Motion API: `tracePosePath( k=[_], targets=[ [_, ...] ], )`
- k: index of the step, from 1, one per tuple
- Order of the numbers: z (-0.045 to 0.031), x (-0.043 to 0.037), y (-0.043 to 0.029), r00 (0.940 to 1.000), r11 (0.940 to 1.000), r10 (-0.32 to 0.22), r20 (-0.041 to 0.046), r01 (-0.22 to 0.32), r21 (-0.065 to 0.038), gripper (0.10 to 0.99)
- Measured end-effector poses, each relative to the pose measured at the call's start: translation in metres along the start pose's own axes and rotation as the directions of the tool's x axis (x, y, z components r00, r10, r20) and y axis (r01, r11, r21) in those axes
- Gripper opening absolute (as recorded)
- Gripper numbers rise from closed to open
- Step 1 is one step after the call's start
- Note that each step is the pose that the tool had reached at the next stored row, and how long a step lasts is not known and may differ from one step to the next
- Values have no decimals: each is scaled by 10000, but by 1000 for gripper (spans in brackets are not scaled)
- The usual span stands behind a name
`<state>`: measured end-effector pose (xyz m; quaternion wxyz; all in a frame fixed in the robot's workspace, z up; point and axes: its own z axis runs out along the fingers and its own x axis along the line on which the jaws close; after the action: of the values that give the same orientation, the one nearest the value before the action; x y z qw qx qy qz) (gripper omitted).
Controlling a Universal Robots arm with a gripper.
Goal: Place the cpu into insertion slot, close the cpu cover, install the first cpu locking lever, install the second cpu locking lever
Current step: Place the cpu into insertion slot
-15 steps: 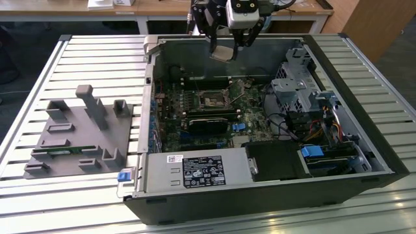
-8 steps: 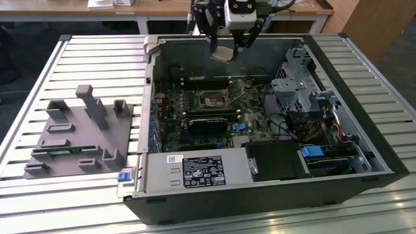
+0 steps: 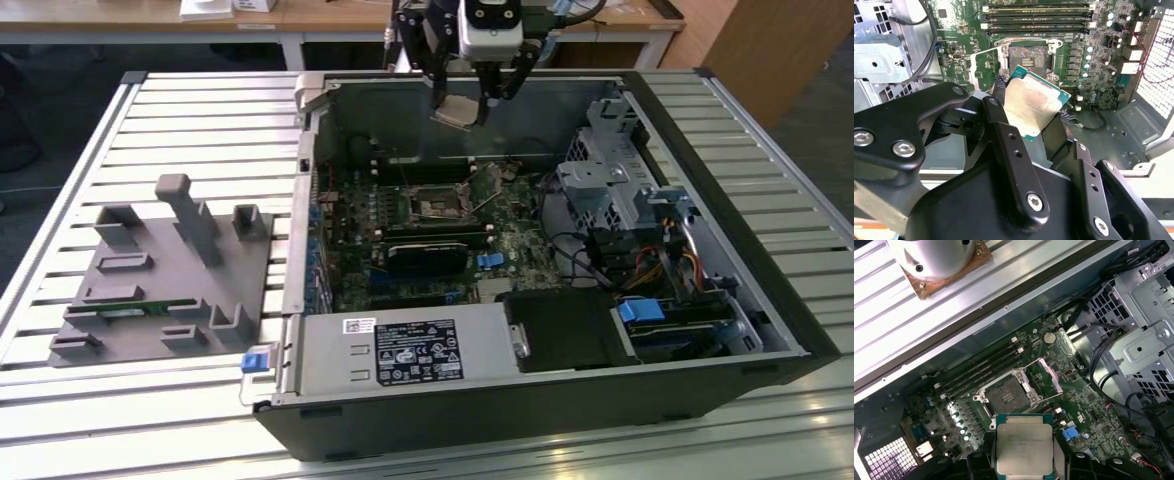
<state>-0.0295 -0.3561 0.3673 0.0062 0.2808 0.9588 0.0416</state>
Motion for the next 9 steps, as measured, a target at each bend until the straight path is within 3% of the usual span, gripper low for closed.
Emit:
tracePosePath(
  k=[9],
  targets=[
    [12, 0, -1, 9996, 9996, 275, 23, -275, -4, 541]
  ],
)
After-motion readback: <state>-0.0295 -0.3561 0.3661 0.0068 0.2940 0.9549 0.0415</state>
